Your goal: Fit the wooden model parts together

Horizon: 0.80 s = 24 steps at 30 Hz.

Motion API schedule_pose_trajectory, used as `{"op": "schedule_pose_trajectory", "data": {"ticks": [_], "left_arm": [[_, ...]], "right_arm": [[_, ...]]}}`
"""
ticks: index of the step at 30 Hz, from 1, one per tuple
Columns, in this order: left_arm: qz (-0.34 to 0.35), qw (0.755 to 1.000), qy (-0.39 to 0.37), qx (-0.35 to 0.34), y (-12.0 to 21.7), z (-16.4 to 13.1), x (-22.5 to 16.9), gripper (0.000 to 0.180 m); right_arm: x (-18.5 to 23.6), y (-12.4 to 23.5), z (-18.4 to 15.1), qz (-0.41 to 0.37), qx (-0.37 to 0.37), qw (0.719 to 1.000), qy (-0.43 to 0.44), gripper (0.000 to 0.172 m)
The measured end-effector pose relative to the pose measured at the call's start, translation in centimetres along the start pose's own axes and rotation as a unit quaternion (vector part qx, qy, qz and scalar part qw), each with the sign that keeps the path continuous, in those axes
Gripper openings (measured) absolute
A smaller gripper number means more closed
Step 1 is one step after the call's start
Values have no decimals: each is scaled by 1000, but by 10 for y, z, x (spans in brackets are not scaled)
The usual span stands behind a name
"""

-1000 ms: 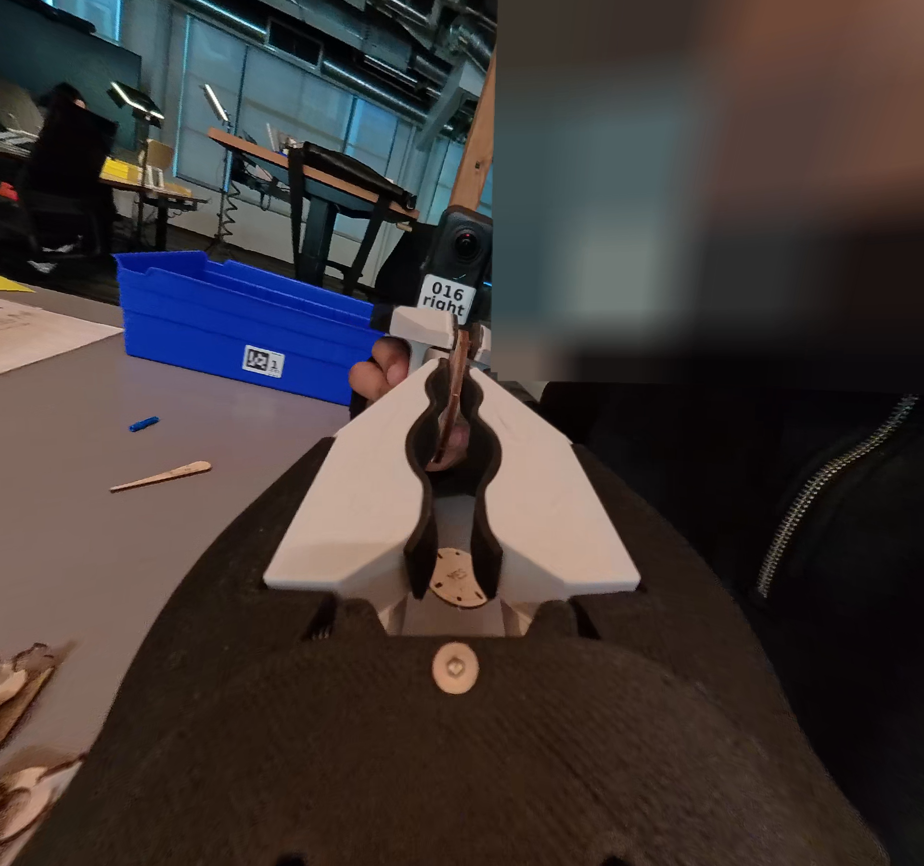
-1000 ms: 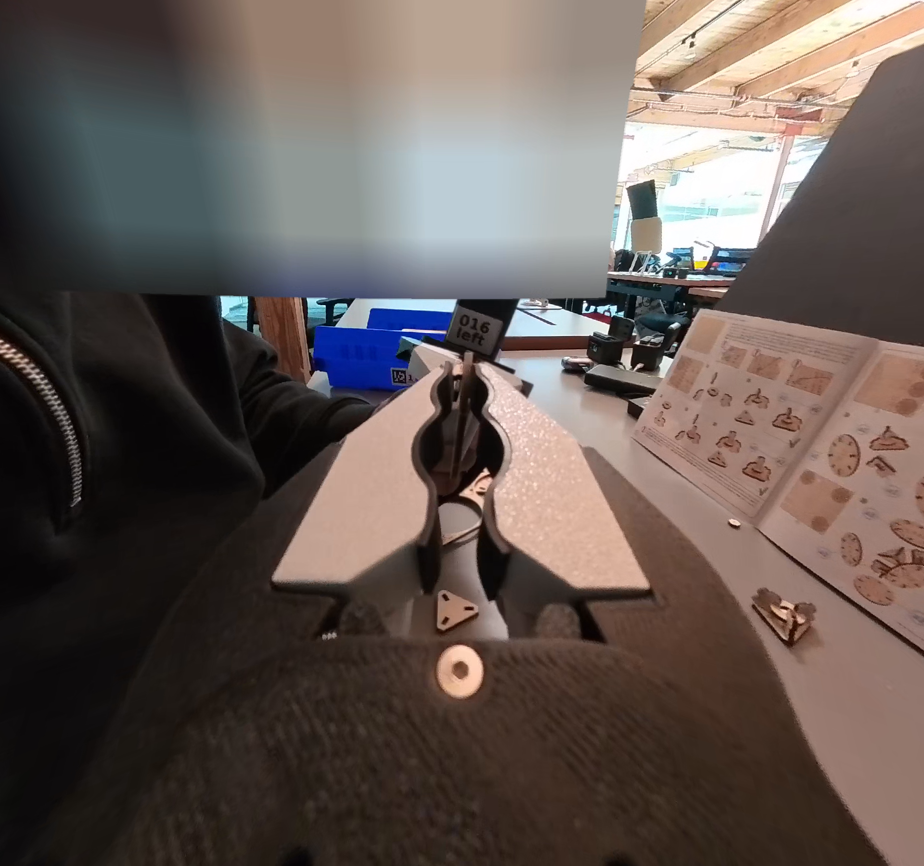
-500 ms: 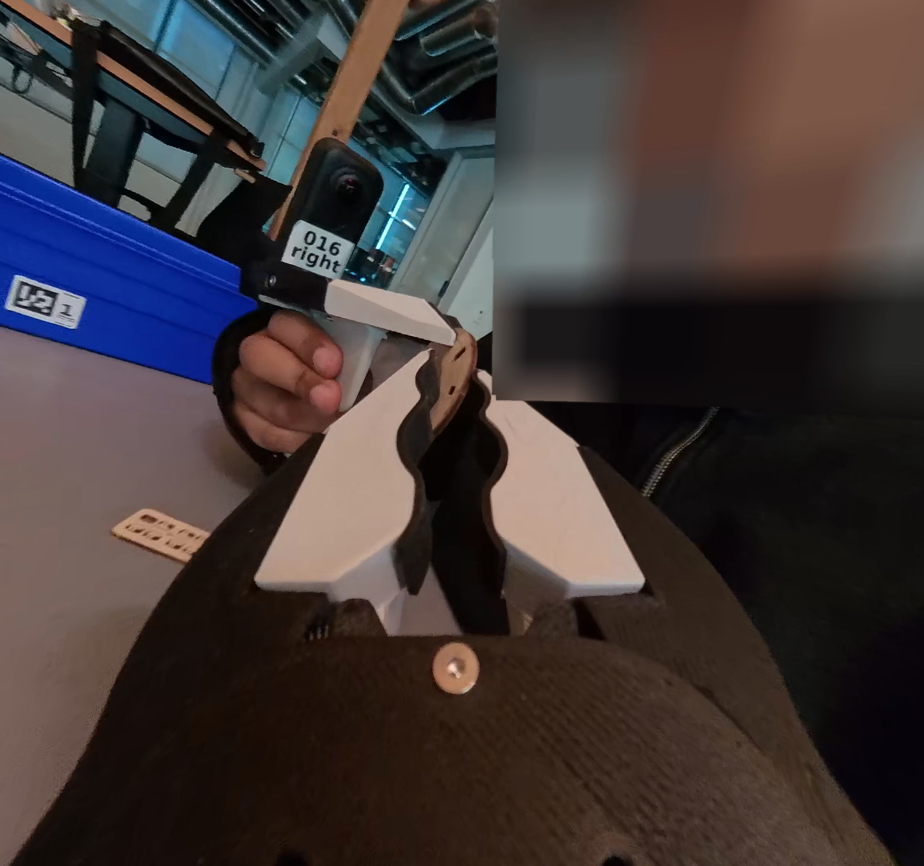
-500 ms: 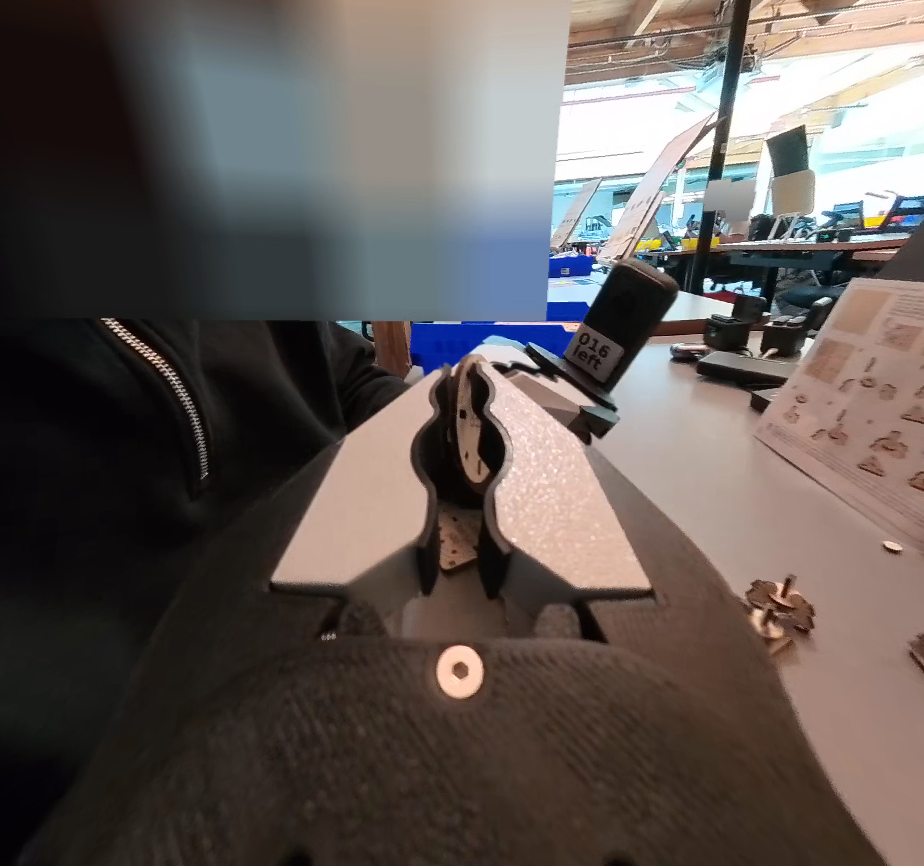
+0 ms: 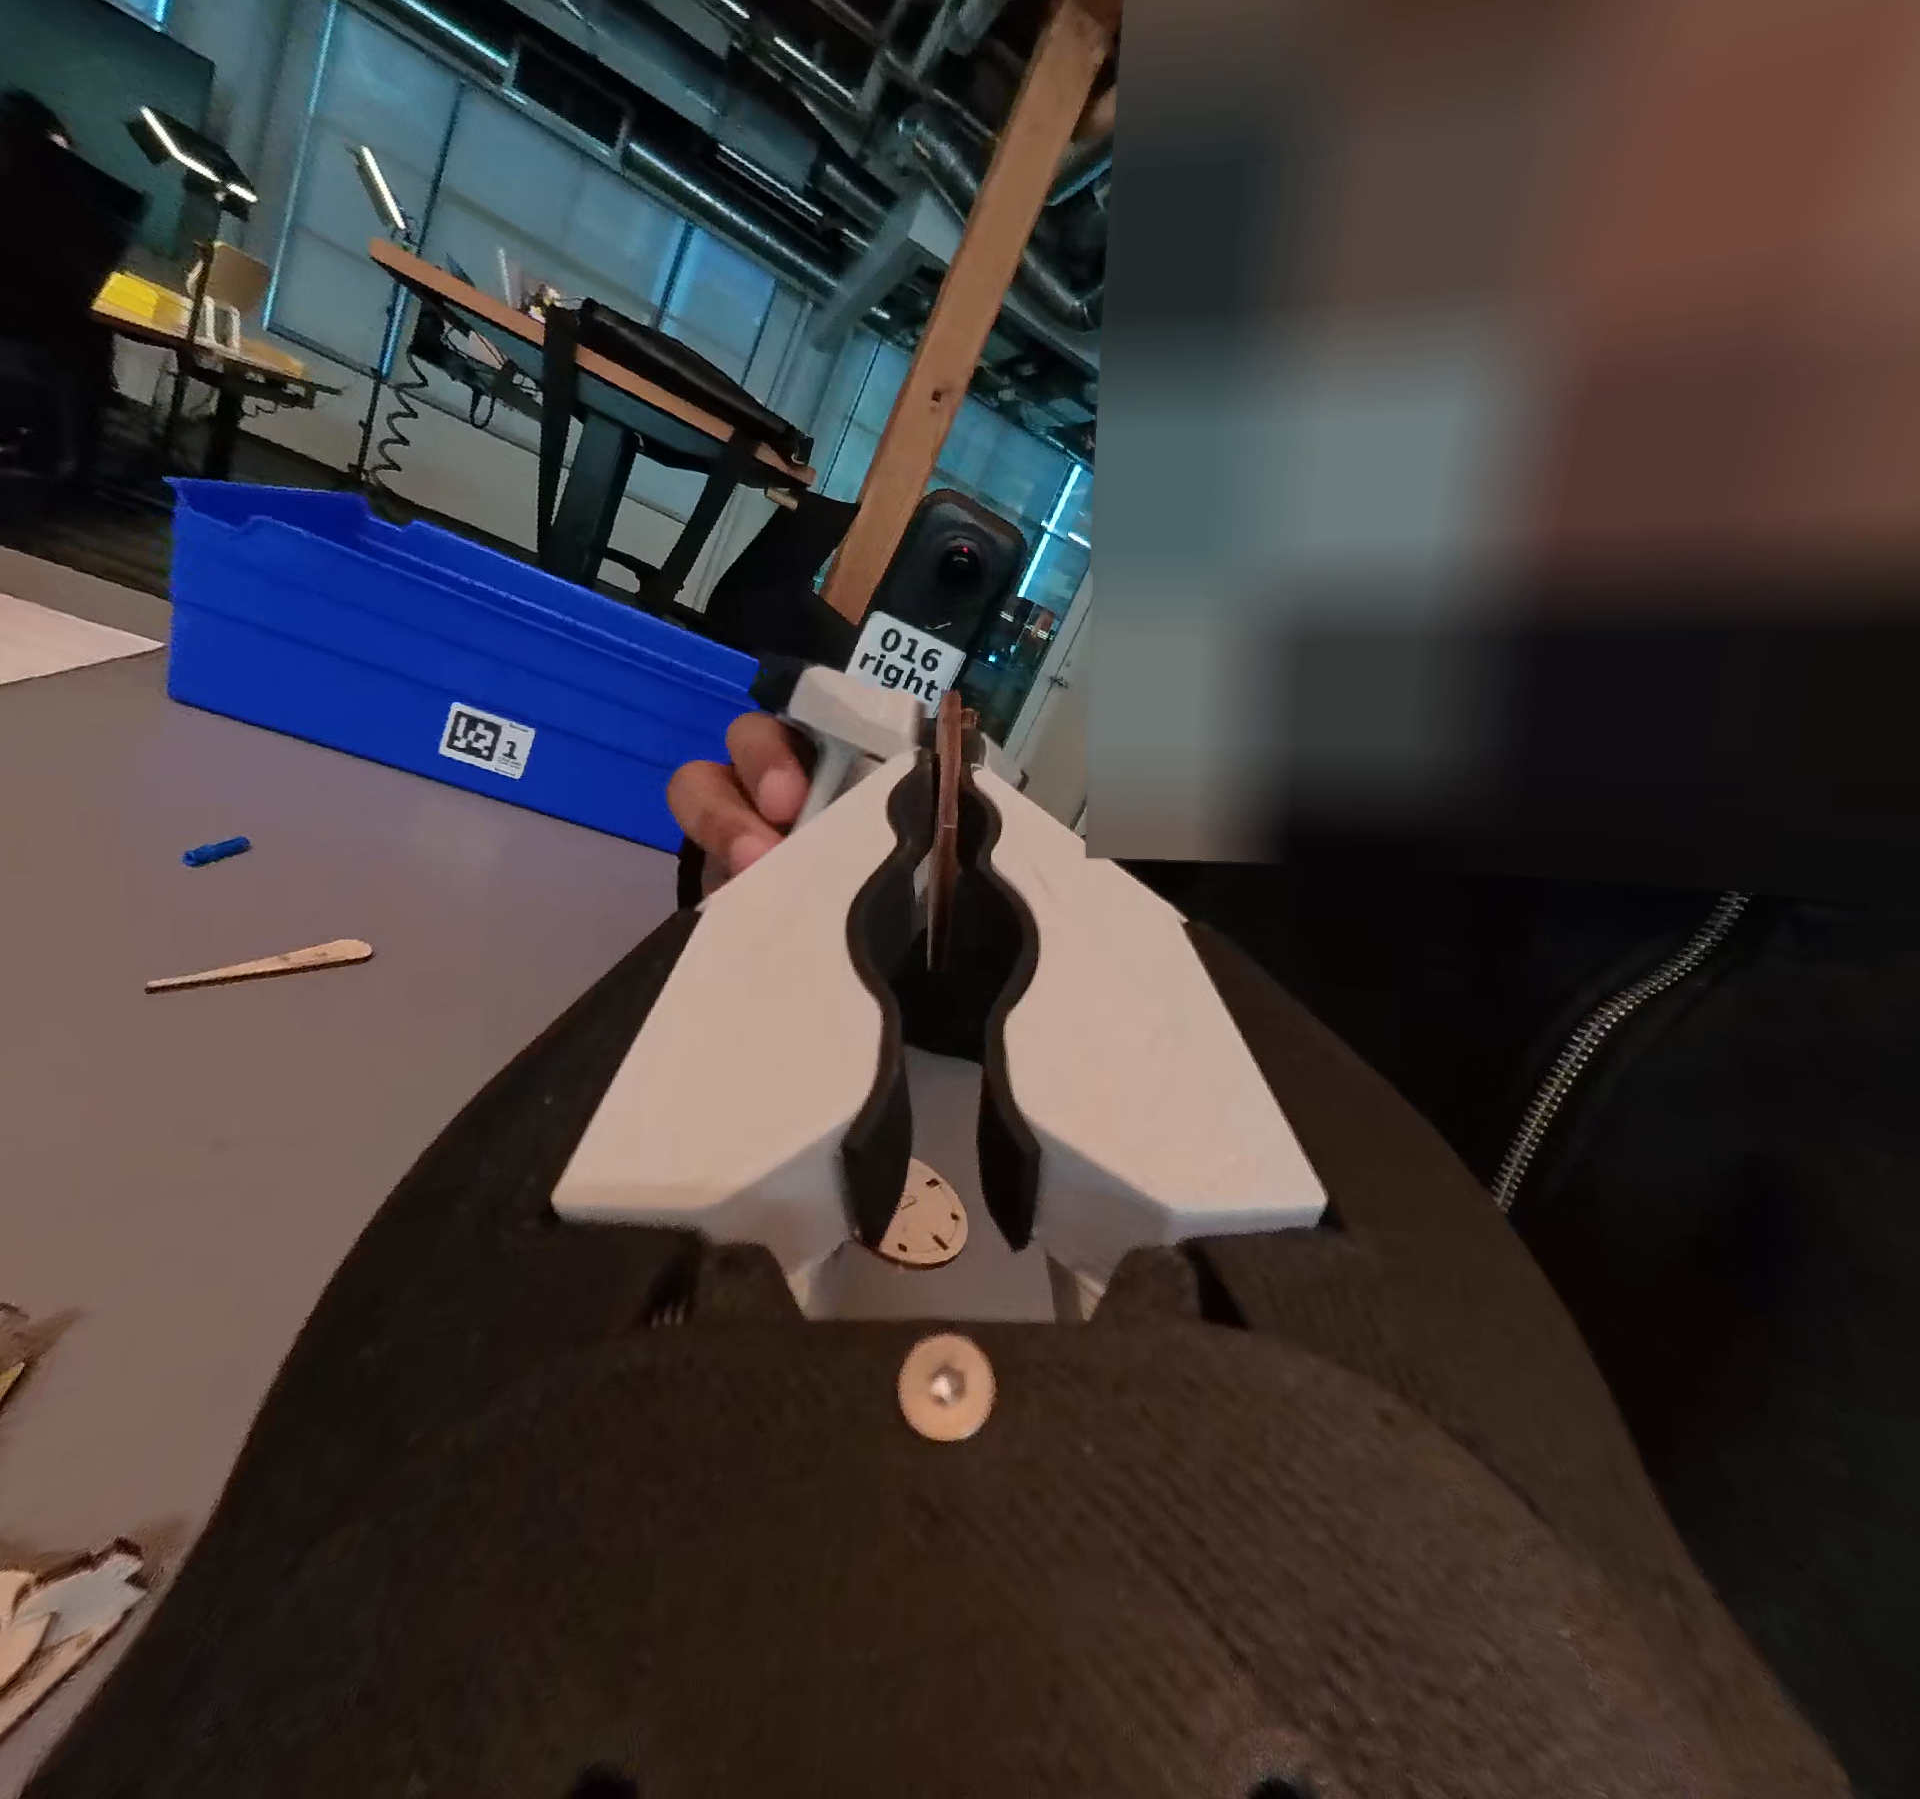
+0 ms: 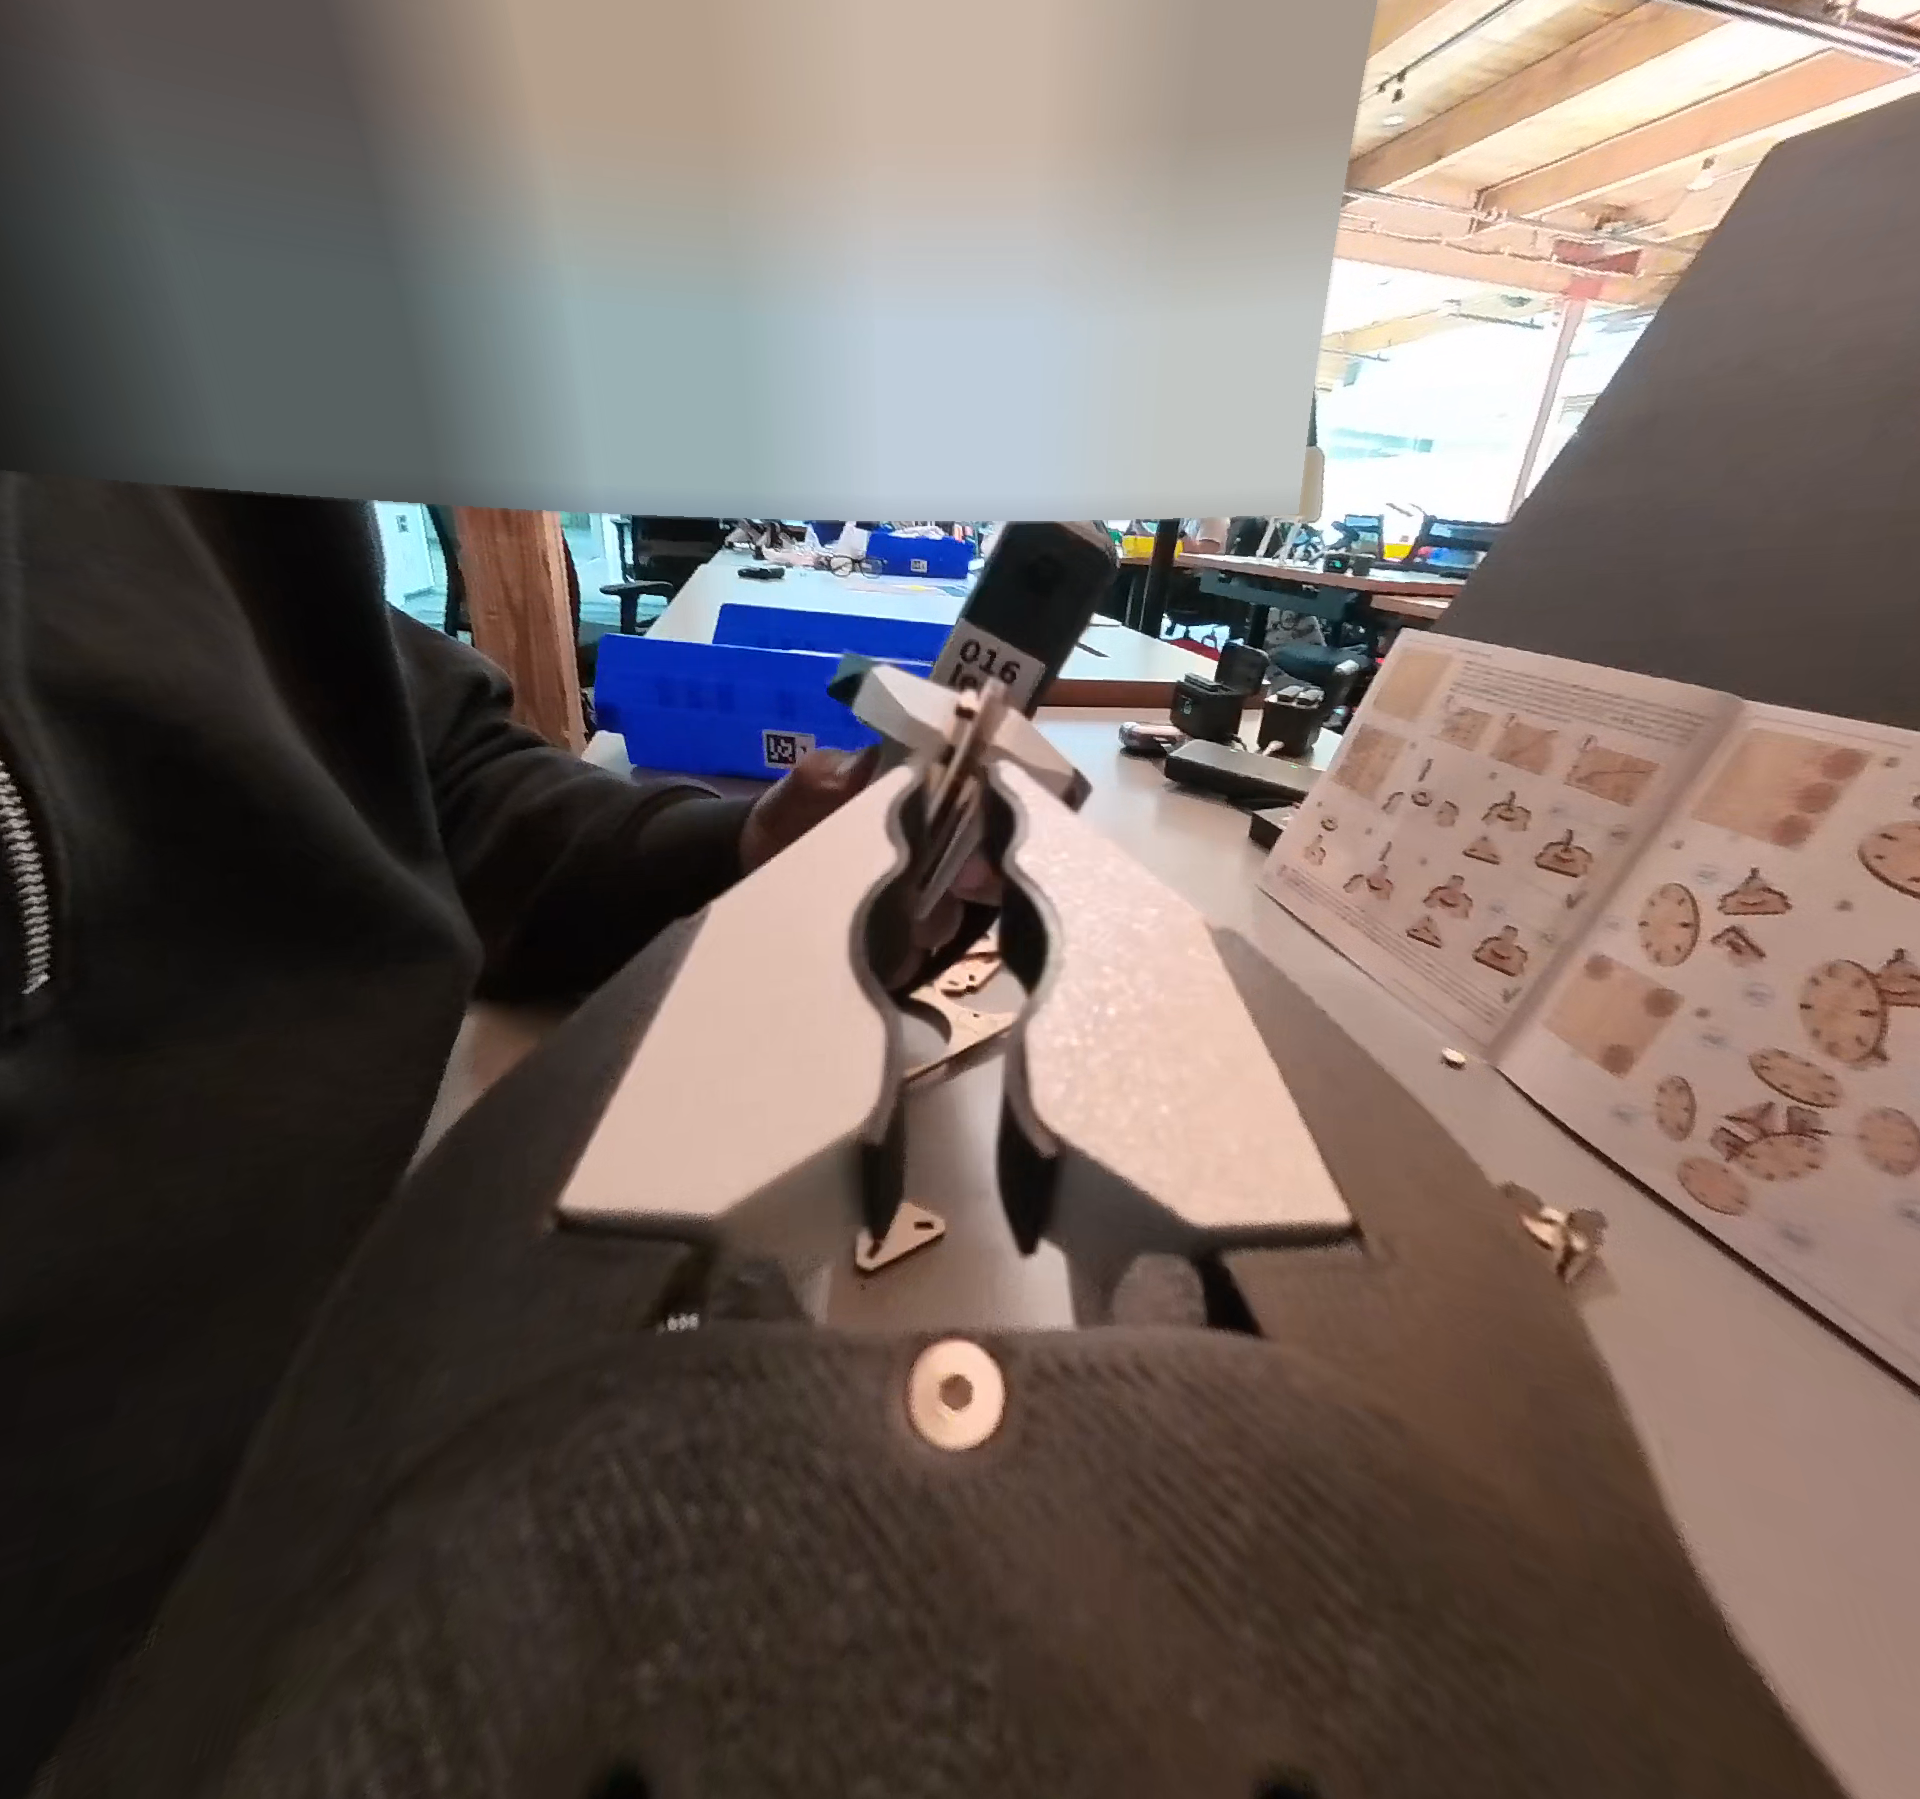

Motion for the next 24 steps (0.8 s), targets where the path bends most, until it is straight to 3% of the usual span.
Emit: {"op": "schedule_pose_trajectory", "data": {"ticks": [4,9,18,24], "left_arm": [[2,1000,3,7,0,-2,3,4],[54,995,-68,45,-1,-7,7,14],[114,970,-183,111,1,-14,8,4],[113,975,-151,121,1,-18,13,5]], "right_arm": [[-3,1,0,2,0,1000,-20,0],[-2,3,-7,31,42,998,-32,0],[0,4,-20,58,99,992,-56,0],[-2,6,-25,54,119,990,-54,0]]}}
Point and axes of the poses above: each gripper's, where its closed fingertips meet, y back along the fingers, z out of its top, x = y × z across the jaws, the point moved 1 cm from there along y, back along the fingers, and after that the axes turned 8 degrees about y, right-handed, at the moved point
